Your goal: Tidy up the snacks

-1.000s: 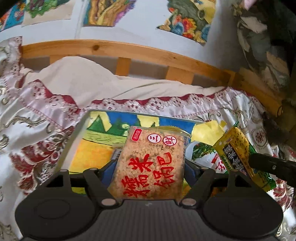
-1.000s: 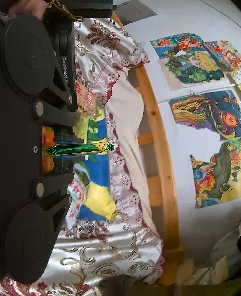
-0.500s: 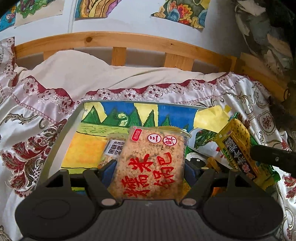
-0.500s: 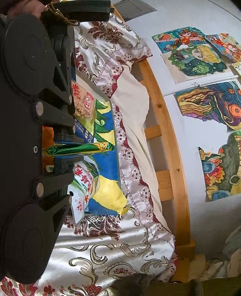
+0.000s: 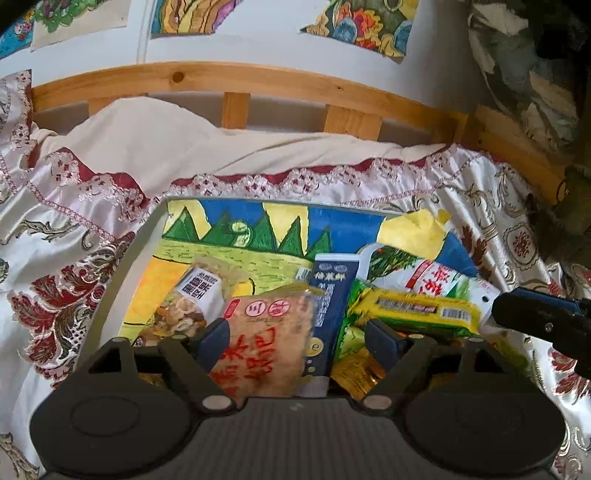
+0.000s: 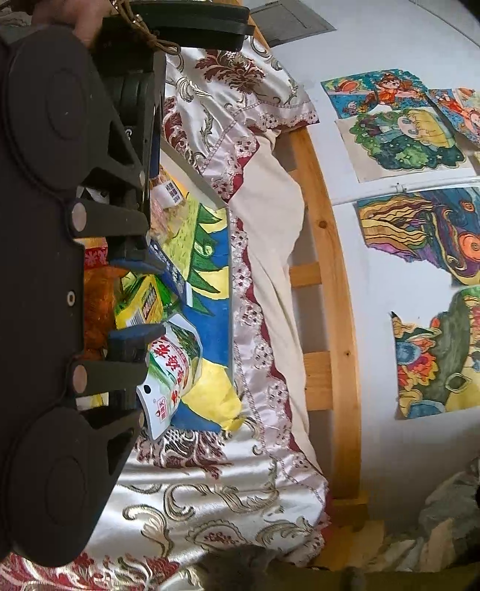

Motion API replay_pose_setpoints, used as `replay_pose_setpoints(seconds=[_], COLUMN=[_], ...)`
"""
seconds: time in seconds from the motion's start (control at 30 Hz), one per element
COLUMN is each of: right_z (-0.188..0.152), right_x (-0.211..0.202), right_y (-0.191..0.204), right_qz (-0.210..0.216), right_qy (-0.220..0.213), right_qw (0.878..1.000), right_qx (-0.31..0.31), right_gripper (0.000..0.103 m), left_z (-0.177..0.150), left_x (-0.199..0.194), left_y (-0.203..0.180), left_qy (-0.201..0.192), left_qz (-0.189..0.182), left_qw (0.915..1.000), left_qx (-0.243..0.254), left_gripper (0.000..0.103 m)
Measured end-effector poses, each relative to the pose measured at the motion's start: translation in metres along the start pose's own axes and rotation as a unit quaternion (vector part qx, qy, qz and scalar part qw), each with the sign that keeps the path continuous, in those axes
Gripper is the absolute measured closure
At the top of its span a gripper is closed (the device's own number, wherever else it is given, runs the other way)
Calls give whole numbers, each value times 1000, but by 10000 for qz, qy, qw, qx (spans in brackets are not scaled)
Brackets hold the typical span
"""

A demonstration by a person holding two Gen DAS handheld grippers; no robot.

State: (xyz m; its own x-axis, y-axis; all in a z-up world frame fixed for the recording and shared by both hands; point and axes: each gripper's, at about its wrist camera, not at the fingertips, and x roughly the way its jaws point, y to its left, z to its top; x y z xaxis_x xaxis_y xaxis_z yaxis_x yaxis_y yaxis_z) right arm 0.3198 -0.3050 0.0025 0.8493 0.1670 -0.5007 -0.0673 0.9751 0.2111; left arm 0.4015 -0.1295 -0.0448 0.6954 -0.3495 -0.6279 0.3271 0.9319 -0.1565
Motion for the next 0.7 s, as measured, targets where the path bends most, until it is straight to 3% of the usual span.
replay_pose_setpoints(seconds=[0.1,0.33,0.4,0.5,0.57,0.7], right_z=[1,3,5,10,13,16], right_x=[-7,-32,-41,-59,-74,-105], right_y=[-1,2,6,14,19,35], right_qz=[-39,-135,-145,-165,-166,-174], right_qy=[-44,-199,-245,-345,-440,-633], right_qw=[10000,9995,9994,9992,9988,9978], right_qx=[69,195,175,144,152,79], right_gripper=[65,41,35,15,7,2], left_z=[1,3,4,4,2,-2], left_x=[-12,-48,-58,-77,-92,-128], left_y=[-1,4,6,7,7,5], left_qy=[-135,-498,-561,-703,-850,-1142], left_qz=[1,43,87,126,125,168], left_qw=[9999,9983,9978,9968,9956,9928], left_qx=[-54,-284,-328,-369,-368,-325], left_gripper=[13,1,1,1,1,1])
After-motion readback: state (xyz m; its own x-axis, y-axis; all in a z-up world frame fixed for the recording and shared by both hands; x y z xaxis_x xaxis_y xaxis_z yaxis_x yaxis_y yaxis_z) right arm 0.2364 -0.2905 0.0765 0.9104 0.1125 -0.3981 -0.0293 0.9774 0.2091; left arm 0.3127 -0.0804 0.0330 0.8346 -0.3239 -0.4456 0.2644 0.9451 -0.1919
